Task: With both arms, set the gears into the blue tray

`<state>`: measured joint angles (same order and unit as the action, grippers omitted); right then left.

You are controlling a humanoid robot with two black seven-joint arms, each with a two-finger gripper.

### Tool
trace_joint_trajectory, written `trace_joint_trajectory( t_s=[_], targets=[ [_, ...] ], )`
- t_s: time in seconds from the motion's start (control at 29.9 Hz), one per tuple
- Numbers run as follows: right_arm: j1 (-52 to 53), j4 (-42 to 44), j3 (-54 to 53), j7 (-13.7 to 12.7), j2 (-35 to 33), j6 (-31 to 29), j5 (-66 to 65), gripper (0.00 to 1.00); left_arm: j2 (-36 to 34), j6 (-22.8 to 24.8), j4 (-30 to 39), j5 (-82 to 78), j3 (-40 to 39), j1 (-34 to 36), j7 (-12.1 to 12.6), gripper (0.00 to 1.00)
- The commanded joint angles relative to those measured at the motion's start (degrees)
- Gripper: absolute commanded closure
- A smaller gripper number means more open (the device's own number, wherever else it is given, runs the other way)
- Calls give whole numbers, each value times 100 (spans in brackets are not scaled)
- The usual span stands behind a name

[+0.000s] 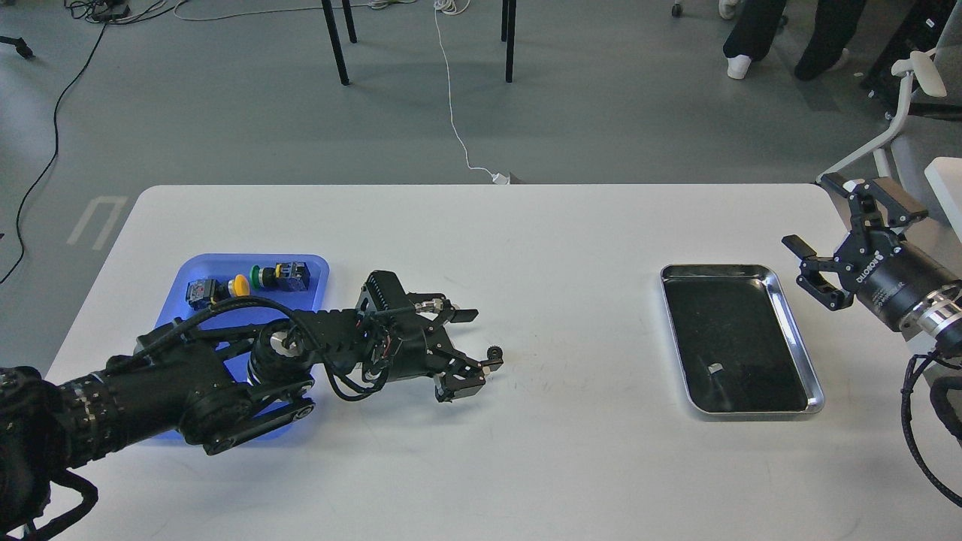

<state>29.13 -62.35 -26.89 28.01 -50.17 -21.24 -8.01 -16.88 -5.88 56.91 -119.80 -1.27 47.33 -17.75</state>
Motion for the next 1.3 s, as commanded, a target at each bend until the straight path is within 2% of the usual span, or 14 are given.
trace_joint_trajectory(
  t_s=[0.0,0.13,0.43,0.64,0.87,1.04,1.17,1.27],
  targets=[
    [-74,-5,0,-1,-11,-3,45,2,96,-10,-189,-9,-31,-48,17,39],
    [-83,-23,0,-1,-11,6,45,2,228,-10,-198,-17,-13,-48,17,44],
    [-83,-32,-36,-1,-11,15,45,2,554,-36,-540,9,-13,-83,35,45],
    [-91,-49,-123,-1,-11,6,45,2,554,-36,-584,9,13,-127,17,64],
    [-83,-40,-194,-1,-11,15,45,2,527,-36,-619,-9,4,-241,0,74],
    [-91,-32,-255,-1,-11,15,45,2,484,-36,-620,18,-75,-338,8,88],
    [-83,-32,-281,-1,-11,15,45,2,422,-80,-523,44,-328,-303,9,90],
    [-83,-23,-387,-1,-11,15,45,2,-111,-98,-60,96,-680,-242,-18,89]
  ],
)
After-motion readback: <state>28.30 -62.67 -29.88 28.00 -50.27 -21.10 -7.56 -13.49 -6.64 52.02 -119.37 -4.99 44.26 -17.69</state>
